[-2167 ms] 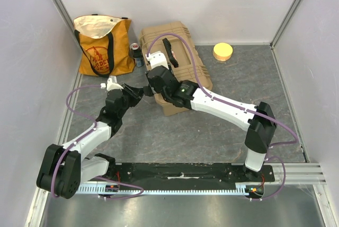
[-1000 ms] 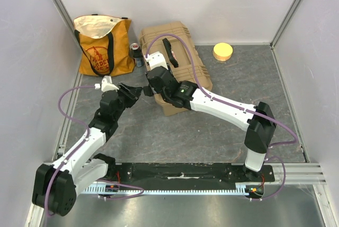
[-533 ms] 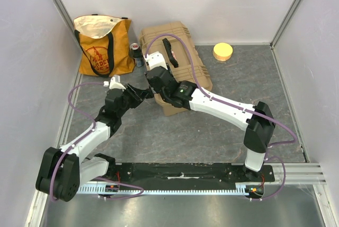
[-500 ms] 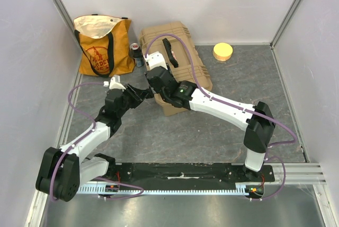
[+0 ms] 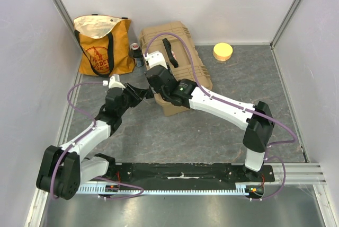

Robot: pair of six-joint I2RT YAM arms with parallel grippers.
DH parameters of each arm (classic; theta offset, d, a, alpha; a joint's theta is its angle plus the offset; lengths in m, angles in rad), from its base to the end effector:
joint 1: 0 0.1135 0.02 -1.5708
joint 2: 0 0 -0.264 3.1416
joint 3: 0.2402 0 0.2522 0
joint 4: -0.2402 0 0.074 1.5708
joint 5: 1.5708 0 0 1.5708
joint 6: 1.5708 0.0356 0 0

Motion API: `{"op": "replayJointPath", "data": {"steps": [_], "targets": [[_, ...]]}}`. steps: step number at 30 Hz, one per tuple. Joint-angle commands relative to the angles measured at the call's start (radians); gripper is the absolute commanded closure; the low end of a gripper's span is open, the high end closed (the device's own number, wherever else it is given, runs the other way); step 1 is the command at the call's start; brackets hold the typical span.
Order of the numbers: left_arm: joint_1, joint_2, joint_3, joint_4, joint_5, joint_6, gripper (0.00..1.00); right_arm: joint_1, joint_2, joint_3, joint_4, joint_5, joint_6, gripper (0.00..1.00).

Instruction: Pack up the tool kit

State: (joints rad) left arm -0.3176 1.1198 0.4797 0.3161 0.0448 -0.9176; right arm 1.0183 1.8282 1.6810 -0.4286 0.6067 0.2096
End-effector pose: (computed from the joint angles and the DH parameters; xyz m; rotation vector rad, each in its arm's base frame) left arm 0.2285 -0.0768 0.2180 -0.5584 1.9137 -0.8664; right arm 0.2403 0.3510 0.3360 -0.4761 1.9800 0.1144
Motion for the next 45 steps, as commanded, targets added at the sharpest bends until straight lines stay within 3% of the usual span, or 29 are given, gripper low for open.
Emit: {"op": "replayJointPath", "data": {"steps": [1, 7, 12, 19, 26, 34, 45], "targets": [[-0.015, 0.041, 0.052, -0.156, -0.023, 0.115, 0.63, 0.003, 0.036, 0.038, -0.222, -0.041, 0.054, 0.41], [-0.029, 0.089, 0.103, -0.235, -0.005, 0.169, 0.63, -0.012, -0.023, 0.132, -0.231, 0.022, 0.045, 0.32], [-0.038, 0.083, 0.131, -0.291, -0.042, 0.197, 0.62, -0.055, -0.121, 0.115, -0.246, 0.090, 0.043, 0.29], [-0.047, 0.084, 0.213, -0.425, -0.125, 0.273, 0.62, -0.184, -0.303, -0.061, -0.265, 0.148, 0.054, 0.26], [-0.063, 0.166, 0.359, -0.632, -0.158, 0.287, 0.65, -0.340, -0.386, -0.231, -0.272, 0.154, 0.085, 0.27], [-0.074, 0.193, 0.435, -0.732, -0.183, 0.292, 0.69, -0.451, -0.389, -0.316, -0.262, 0.004, 0.076, 0.30], [-0.081, 0.230, 0.551, -0.899, -0.309, 0.309, 0.71, -0.465, -0.389, -0.388, -0.249, -0.088, 0.020, 0.32]]}}
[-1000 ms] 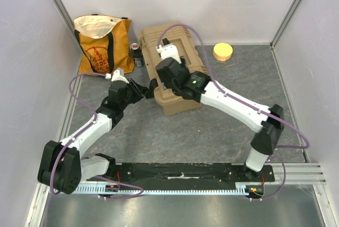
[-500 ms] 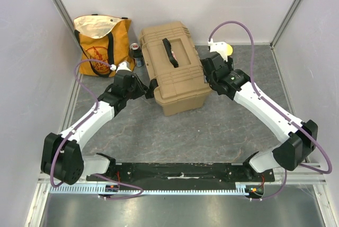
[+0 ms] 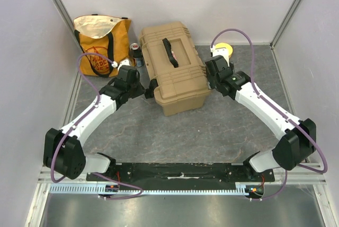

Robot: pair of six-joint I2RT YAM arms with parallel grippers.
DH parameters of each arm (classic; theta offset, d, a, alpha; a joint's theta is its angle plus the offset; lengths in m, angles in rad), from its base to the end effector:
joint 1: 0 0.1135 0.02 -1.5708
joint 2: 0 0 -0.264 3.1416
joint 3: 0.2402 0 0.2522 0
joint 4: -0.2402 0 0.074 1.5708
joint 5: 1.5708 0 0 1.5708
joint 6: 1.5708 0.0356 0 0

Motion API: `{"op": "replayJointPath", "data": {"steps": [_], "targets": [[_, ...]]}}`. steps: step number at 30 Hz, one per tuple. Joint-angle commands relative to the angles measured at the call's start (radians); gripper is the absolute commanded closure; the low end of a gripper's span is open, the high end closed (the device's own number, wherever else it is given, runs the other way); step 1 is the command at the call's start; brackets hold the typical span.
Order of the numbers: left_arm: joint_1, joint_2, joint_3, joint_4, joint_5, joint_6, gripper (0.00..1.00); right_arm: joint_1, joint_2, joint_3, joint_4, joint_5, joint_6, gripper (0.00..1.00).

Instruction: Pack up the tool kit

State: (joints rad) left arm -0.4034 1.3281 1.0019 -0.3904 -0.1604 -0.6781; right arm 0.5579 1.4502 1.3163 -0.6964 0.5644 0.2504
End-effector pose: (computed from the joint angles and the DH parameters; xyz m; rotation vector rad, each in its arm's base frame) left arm 0.2691 -0.1087 0.2764 -0.3990 2.2710 -0.3811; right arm 0.2724 0.1476 0.3255 -0.0940 2.2547 -0.2555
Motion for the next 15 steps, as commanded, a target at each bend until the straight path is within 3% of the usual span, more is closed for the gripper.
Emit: {"op": "replayJointPath", "data": {"steps": [1, 12, 15], "targets": [[0.006, 0.019, 0.033, -0.200, -0.108, 0.072, 0.71, -0.004, -0.013, -0.028, 0.020, -0.047, -0.022, 0.32], [0.005, 0.013, 0.063, -0.225, -0.090, 0.081, 0.73, -0.003, -0.005, -0.052, 0.029, -0.093, -0.045, 0.32], [0.003, 0.023, 0.084, -0.228, -0.068, 0.094, 0.81, -0.004, -0.007, -0.060, 0.035, -0.106, -0.056, 0.33]]}}
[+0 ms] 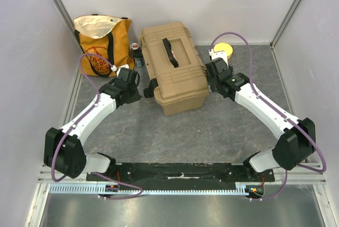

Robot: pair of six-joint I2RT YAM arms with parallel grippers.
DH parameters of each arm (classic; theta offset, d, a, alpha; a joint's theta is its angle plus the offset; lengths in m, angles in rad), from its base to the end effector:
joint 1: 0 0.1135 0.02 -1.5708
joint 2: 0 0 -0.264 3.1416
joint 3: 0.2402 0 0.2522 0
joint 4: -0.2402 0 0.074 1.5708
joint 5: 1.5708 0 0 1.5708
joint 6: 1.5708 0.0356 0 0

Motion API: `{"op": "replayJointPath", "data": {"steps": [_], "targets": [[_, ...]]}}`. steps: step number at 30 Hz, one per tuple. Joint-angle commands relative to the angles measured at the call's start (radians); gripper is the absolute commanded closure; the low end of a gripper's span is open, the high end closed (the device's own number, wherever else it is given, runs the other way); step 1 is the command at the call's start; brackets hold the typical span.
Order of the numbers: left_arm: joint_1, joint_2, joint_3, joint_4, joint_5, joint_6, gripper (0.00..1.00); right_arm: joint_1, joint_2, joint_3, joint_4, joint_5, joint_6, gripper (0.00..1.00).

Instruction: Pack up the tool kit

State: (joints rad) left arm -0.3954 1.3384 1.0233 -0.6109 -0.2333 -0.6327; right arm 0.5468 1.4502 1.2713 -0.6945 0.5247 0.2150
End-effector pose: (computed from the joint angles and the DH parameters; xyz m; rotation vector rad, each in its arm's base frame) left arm 0.2579 -0.0987 0.2647 -0.3877 2.4372 -0.1534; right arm 0.2717 0.1445 0.3107 -0.1583 2.3049 -0.2625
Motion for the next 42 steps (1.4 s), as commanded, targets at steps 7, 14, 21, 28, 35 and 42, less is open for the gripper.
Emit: {"op": "replayJointPath", "data": {"steps": [7, 14, 21, 28, 35, 42], "targets": [[-0.037, 0.082, 0.161, -0.055, 0.008, 0.077, 0.97, 0.008, -0.008, -0.026, 0.044, -0.095, -0.052, 0.35], [-0.075, 0.199, 0.242, -0.124, 0.006, 0.090, 0.98, 0.007, -0.010, -0.030, 0.050, -0.104, -0.060, 0.36], [-0.114, 0.255, 0.284, -0.092, 0.040, 0.102, 0.98, 0.007, -0.025, -0.082, 0.119, -0.179, -0.083, 0.38], [-0.115, 0.271, 0.255, 0.081, 0.155, 0.128, 0.98, 0.007, -0.036, -0.144, 0.184, -0.360, -0.078, 0.42], [-0.117, 0.263, 0.186, 0.296, 0.273, 0.128, 0.98, 0.007, -0.060, -0.164, 0.202, -0.427, -0.095, 0.42], [-0.115, 0.292, 0.152, 0.434, 0.311, 0.151, 0.98, 0.008, -0.066, -0.164, 0.213, -0.448, -0.098, 0.43]]}}
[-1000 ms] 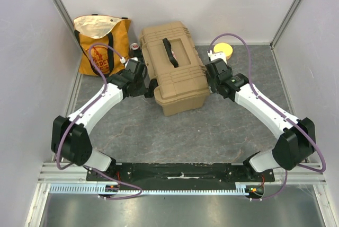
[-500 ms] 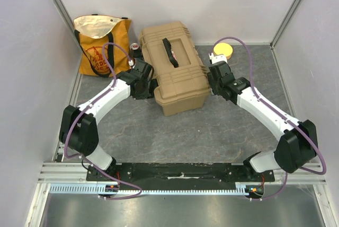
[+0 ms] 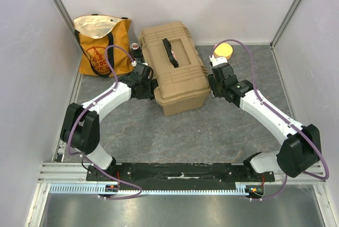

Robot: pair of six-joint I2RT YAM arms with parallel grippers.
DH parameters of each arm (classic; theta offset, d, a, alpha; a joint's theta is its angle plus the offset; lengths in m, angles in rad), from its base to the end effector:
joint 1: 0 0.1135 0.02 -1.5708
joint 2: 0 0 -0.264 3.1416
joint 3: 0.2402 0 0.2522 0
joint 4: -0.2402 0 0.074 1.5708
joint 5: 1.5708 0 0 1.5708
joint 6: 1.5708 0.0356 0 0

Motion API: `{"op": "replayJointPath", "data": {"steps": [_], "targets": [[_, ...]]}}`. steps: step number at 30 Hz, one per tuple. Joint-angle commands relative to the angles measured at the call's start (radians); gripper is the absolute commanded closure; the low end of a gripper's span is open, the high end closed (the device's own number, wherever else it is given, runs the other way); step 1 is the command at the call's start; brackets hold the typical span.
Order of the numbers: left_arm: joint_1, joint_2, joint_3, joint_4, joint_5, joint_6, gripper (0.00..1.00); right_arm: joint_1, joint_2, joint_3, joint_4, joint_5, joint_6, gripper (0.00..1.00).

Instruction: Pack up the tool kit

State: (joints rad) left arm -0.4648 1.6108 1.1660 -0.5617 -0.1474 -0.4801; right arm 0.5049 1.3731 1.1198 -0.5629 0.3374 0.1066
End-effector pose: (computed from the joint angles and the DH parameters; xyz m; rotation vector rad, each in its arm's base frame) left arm 0.3026 -0.1459 0.2338 -0.0746 2.5685 -0.1700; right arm 0.2630 0.1319 0.2907 -0.3062 2.3107 -0.1003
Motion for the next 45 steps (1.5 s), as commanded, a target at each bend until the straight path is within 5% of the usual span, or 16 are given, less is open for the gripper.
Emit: {"op": "replayJointPath", "data": {"steps": [1, 14, 21, 25, 29, 31, 38, 45], "targets": [[-0.044, 0.017, -0.003, 0.416, 0.236, -0.003, 0.98, 0.049, 0.012, -0.012, 0.081, -0.261, 0.011, 0.43], [-0.012, -0.224, -0.325, 0.819, 0.160, -0.164, 0.98, 0.050, -0.091, 0.031, 0.067, -0.087, 0.071, 0.42], [-0.009, -0.336, -0.328, 0.609, -0.139, -0.183, 0.98, 0.050, -0.114, 0.173, -0.048, 0.129, 0.104, 0.40], [-0.005, -0.442, -0.348, 0.511, -0.260, -0.196, 0.93, 0.061, -0.143, 0.239, -0.032, 0.121, 0.082, 0.43], [0.002, -0.546, -0.341, 0.436, -0.300, -0.187, 0.81, 0.141, -0.135, 0.274, 0.058, 0.043, 0.013, 0.29], [0.003, -0.592, -0.325, 0.396, -0.308, -0.184, 0.53, 0.219, -0.103, 0.293, 0.118, 0.064, -0.040, 0.21], [0.015, -0.684, -0.256, 0.257, -0.287, -0.131, 0.11, 0.307, 0.085, 0.367, 0.308, 0.118, -0.166, 0.11], [0.032, -0.715, -0.203, 0.217, -0.153, -0.084, 0.08, 0.305, 0.369, 0.613, 0.281, 0.218, -0.173, 0.16]]}}
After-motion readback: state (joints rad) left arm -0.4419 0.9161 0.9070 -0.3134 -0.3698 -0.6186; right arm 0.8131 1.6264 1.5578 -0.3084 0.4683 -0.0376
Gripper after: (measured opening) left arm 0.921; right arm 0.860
